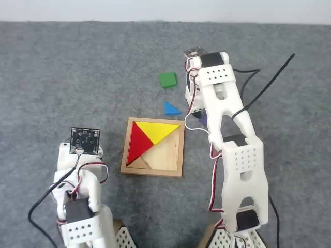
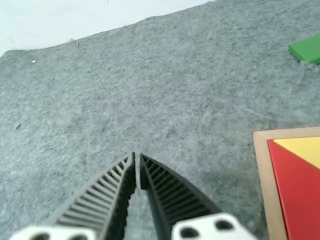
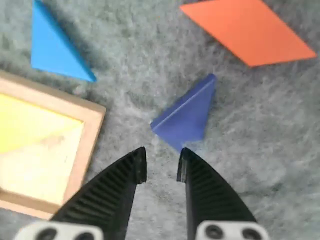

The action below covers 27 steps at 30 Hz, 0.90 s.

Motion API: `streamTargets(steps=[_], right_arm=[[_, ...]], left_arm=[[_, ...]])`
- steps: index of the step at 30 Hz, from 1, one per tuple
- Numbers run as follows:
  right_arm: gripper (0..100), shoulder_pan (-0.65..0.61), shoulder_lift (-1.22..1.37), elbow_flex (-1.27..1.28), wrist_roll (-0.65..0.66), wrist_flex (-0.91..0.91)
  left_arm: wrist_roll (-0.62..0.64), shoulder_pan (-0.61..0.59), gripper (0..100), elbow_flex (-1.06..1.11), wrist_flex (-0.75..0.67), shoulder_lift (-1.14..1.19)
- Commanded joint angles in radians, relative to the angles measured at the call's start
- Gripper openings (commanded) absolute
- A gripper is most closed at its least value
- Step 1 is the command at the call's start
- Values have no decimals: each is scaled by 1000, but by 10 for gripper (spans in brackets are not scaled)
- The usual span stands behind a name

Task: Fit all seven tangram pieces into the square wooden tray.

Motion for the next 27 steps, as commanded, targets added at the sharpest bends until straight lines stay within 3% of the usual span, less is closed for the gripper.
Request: streamTargets(steps=[1,4,6,16,23,27], right_arm=[[237,-18,-19,-8,38,22],[393,-24,18,-6,-23,-13],[428,-24,59,-8,-54,-53],[321,-30,199,-44,-112,-116],[116,12,202,-58,-104,-104],[108,21,202,-58,-103,-104]], left_arm=[[-12,-3,15,-13,5,-20],[-12,-3,15,-13,5,-20],[-12,-3,15,-13,5,-20],[-12,-3,15,-13,5,-20],[-12,-3,15,-13,5,-20],[-12,-3,15,-13,5,-20]])
